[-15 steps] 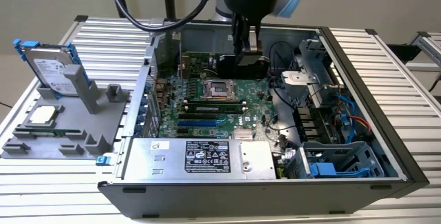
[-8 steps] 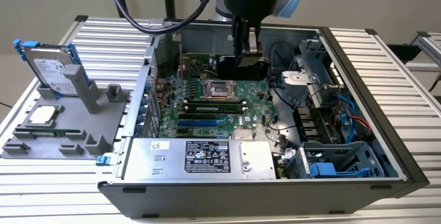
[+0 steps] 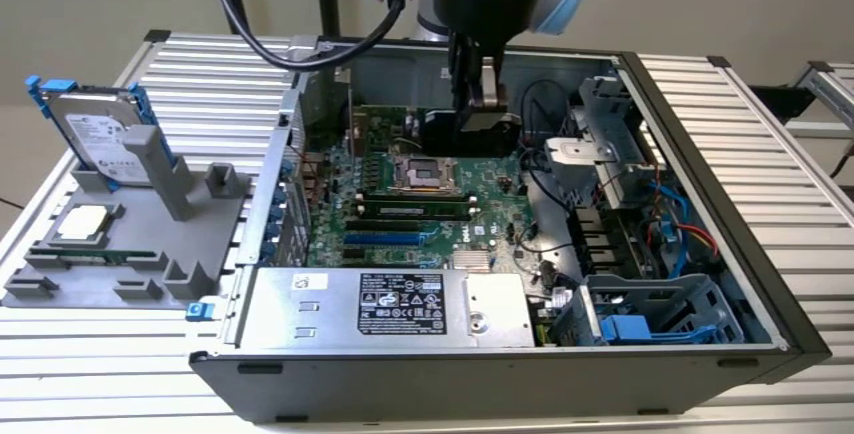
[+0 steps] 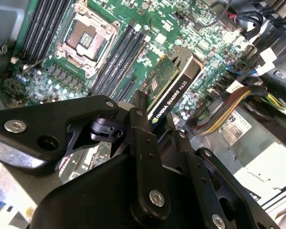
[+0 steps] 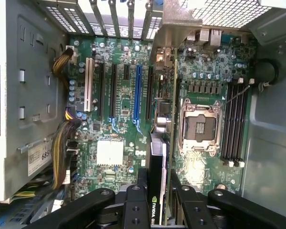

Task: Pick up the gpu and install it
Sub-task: 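Insert the gpu into the slot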

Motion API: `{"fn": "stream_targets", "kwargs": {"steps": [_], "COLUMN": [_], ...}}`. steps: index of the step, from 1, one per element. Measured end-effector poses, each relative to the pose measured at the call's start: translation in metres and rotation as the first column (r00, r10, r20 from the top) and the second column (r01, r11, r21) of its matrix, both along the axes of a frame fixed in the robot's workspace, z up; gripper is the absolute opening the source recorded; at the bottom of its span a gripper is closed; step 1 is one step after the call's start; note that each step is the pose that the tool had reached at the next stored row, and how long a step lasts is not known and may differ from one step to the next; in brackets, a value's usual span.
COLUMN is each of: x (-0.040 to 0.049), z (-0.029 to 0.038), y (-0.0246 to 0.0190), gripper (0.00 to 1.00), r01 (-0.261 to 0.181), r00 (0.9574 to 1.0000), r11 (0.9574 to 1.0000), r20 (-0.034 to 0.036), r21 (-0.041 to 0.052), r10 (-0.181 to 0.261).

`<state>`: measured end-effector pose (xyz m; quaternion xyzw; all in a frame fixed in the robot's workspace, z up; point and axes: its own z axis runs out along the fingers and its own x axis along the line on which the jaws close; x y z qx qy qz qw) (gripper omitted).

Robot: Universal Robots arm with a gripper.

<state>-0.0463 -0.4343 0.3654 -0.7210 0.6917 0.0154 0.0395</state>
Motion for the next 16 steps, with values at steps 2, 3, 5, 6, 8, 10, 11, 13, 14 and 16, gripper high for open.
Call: {"fn": "stream_targets", "kwargs": {"steps": [2,3,5,6,8,10,11,13,14,16], "x": [0.0000,0.0000,0.0000,0.0000,0.0000,0.0000,0.0000,-0.0001,-0.0003,-0.0008], "z": [-0.0009,-0.0013,-0.0022,-0.0027,-0.0036,-0.0046,-0.0051,-0.0061,-0.0066,-0.0076], "y": [0.0000,0.0000,0.0000,0.0000,0.0000,0.0000,0.0000,0.0000,0.0000,0.0000], "gripper": [0.00,0.00,0.00,0.00,0.00,0.00,0.00,0.00,0.00,0.00], "r01": [0.000,0.000,0.000,0.000,0.000,0.000,0.000,0.000,0.000,0.000], "r00": [1.0000,1.0000,1.0000,1.0000,1.0000,1.0000,1.0000,1.0000,1.0000,1.0000], "r11": [1.0000,1.0000,1.0000,1.0000,1.0000,1.0000,1.0000,1.0000,1.0000,1.0000], "r20": [0.0001,0.0002,0.0002,0.0002,0.0002,0.0002,0.0002,0.0002,0.0002,0.0003], "r21": [0.0001,0.0000,0.0001,0.0000,0.0001,0.0000,0.0000,0.0000,0.0001,0.0000], "r10": [0.000,0.000,0.000,0.000,0.000,0.000,0.000,0.000,0.000,0.000]}}
